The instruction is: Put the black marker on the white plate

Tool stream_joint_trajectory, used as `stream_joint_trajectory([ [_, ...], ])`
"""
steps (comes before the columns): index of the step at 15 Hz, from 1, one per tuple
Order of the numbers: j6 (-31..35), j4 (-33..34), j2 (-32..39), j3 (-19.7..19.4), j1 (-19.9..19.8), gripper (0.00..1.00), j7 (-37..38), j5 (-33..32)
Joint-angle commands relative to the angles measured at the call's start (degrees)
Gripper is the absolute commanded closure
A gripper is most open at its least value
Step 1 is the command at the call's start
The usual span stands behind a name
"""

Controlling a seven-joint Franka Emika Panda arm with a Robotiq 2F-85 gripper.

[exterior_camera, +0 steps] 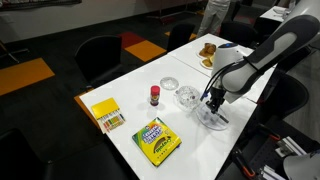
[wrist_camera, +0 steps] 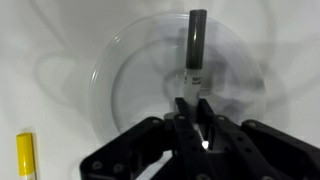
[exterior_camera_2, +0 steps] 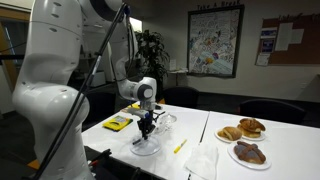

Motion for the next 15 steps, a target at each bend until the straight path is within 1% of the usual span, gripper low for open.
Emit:
stream_joint_trajectory([
  [1,1.06,-1.85,-0.80,-3.04,3.04,0.71,6.82,-6.11],
  [2,0.97,-1.92,-0.90,-3.35,3.35,0.57,7.96,-7.32],
  [3,1.21,-2.14,-1.33,-3.51,3.60,0.52,8.66,-8.32],
  [6,2.16,-2.93,-3.21,-2.32,2.69,0.30,6.29,-7.86],
  [9,2.63,-4.17,-7.23,-1.58,2.05,0.10,3.39,-7.77],
  [10,3.44,-4.90,-9.22,-2.04,2.47,0.02,3.54,-9.39],
  [11,4.05,-5.44,-10.94,-1.99,2.41,0.00,3.15,-10.16],
  [14,5.21,-6.88,-16.48,-1.69,1.79,0.00,2.85,-13.74],
  [15,5.29,-7.20,-18.01,-1.23,1.28,0.00,2.17,-13.43],
])
